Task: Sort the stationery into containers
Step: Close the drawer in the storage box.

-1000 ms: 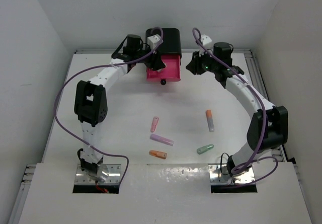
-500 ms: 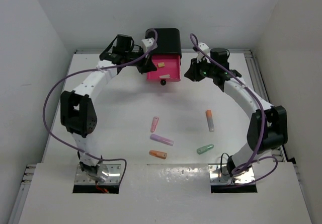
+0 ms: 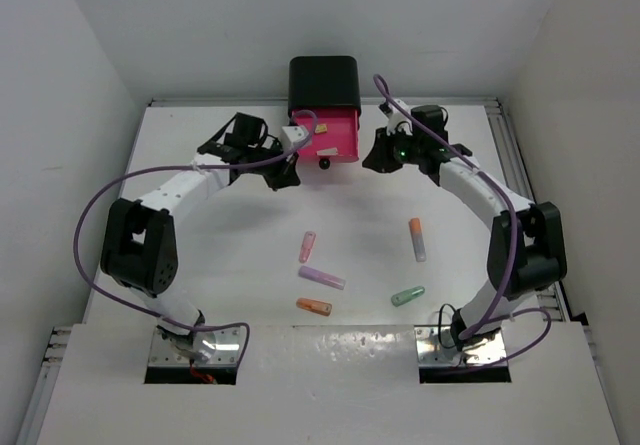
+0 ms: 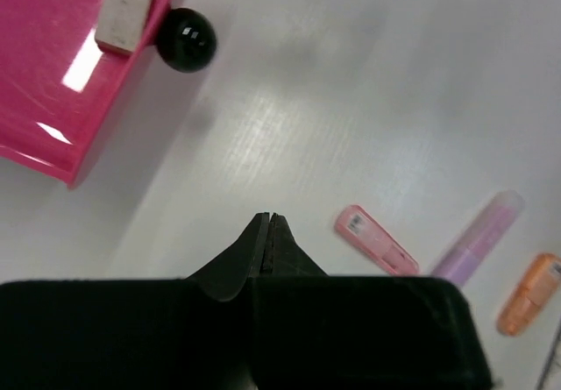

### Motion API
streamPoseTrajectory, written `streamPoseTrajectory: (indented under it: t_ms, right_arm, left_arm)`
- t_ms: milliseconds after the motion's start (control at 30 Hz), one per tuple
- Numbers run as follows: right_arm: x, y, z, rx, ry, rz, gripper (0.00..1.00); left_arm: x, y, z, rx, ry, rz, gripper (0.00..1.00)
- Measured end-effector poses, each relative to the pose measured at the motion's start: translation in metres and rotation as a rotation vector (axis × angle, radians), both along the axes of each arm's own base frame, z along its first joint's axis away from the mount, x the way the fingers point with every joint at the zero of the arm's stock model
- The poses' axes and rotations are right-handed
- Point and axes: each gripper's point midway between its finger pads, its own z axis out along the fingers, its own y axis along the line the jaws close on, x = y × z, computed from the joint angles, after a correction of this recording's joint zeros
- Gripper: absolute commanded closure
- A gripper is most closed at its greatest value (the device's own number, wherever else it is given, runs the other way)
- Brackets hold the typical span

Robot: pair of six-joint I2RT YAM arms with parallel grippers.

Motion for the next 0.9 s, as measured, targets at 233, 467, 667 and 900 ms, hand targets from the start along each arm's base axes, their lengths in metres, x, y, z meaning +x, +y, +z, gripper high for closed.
streamPoseTrajectory:
  t_ms: [233,467,667,900]
  right_arm:
    - [0.001,0.001,-0.018,0.004,0.054,-0.013,0.88]
    - [0.001,-0.002,-0.022,0.008,0.068,-0.027,0.89]
    - [0.001,-0.004,-0.024,0.006,0.073,-0.039,0.89]
    - [0.003,-0.012,-0.028,0.005,0.079,-0.057,0.89]
  left_arm:
    - [0.024,0.000,-0.016,0.032,-0.101,0.116,1.00]
    - [0.051,-0.017,-0.013,0.016,-0.206,0.172,1.00]
    - [0.060,-0.033,-0.038,0.035,-0.207,0.181,1.00]
    - [0.070,-0.041,-0.047,0.069,-0.251,0.218,1.00]
